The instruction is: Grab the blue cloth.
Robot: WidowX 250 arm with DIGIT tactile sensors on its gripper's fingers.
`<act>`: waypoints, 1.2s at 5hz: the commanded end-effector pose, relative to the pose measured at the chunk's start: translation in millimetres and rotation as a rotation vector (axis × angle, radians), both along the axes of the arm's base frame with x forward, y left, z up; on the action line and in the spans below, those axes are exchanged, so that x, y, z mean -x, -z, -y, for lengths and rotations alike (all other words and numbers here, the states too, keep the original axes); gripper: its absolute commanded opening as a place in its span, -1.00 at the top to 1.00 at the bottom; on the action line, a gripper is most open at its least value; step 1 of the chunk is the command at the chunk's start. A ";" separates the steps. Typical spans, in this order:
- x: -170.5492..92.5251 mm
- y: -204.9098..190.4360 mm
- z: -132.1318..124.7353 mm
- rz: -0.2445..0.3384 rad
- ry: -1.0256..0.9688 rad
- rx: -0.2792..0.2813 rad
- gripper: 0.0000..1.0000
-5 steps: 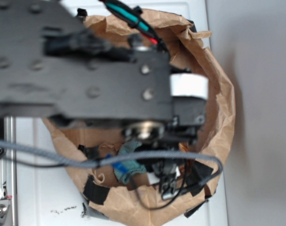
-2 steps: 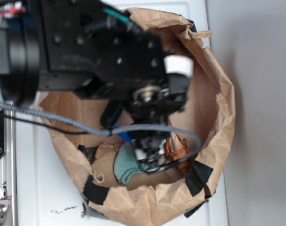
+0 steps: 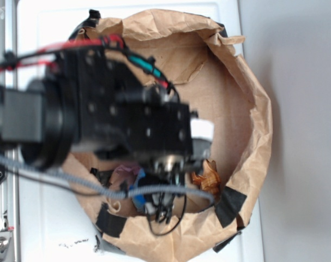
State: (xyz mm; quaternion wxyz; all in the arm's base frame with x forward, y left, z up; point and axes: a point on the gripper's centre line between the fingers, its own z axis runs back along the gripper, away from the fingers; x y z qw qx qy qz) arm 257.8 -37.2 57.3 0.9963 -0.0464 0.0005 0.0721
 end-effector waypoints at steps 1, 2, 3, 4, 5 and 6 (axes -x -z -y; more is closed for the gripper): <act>-15.8 19.2 11.0 0.079 -0.062 -0.055 1.00; -16.2 -3.7 3.2 0.102 -0.087 -0.010 1.00; -20.3 -31.0 -4.5 0.077 -0.097 0.042 1.00; -26.4 -65.5 -17.9 0.058 -0.124 0.095 1.00; -28.5 -87.9 -31.8 0.141 -0.199 0.114 1.00; -27.1 -114.4 -50.0 0.247 -0.304 0.129 1.00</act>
